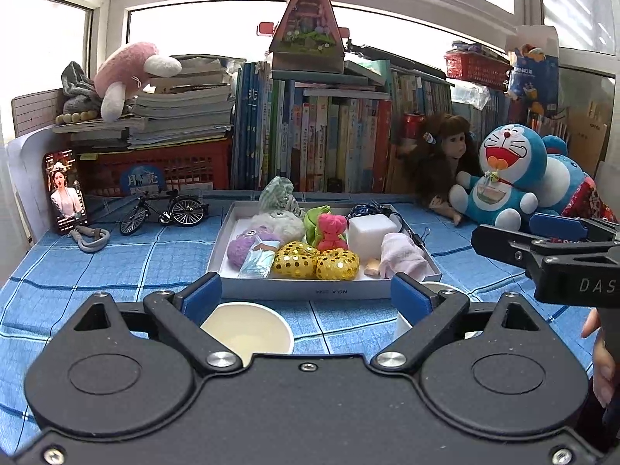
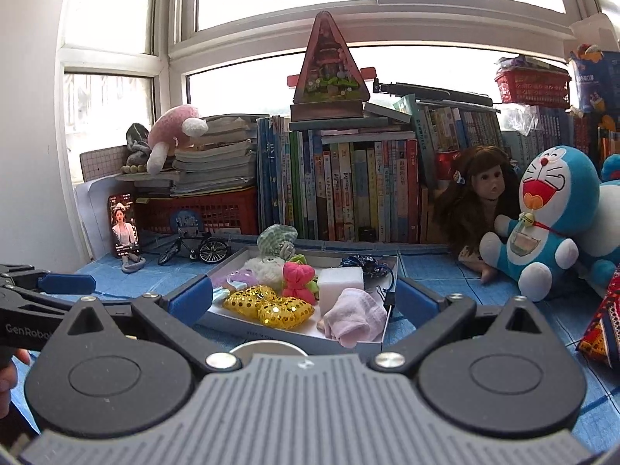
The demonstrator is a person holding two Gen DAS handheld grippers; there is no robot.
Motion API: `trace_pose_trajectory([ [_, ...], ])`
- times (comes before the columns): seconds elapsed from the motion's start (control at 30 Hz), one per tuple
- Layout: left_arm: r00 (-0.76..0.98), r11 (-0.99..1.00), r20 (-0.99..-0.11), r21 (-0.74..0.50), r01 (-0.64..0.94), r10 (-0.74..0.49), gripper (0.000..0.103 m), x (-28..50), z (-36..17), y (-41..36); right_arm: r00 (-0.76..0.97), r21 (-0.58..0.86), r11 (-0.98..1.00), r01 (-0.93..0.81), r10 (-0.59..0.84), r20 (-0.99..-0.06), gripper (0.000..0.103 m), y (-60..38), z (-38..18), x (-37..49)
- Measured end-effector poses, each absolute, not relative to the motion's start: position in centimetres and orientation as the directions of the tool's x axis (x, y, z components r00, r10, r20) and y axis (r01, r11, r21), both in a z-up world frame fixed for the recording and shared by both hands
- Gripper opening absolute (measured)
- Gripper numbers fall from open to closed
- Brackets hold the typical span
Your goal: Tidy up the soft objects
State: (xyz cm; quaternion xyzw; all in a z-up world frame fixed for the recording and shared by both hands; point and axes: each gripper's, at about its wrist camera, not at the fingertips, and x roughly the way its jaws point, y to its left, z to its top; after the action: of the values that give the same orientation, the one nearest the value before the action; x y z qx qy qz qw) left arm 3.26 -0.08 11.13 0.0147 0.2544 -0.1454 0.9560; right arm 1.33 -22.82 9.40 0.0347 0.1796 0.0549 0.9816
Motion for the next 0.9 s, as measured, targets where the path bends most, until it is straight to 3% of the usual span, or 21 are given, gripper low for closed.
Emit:
trace_pose_trajectory([
  [0.9, 0.840, 0.986, -0.518, -0.056, 0.156, -0.162, 0.095, -2.2, 5.4, 2.7, 0.924, 0.008, 0.999, -0.038, 0.038, -0.381, 0.103, -20.0, 4.3, -3.1],
])
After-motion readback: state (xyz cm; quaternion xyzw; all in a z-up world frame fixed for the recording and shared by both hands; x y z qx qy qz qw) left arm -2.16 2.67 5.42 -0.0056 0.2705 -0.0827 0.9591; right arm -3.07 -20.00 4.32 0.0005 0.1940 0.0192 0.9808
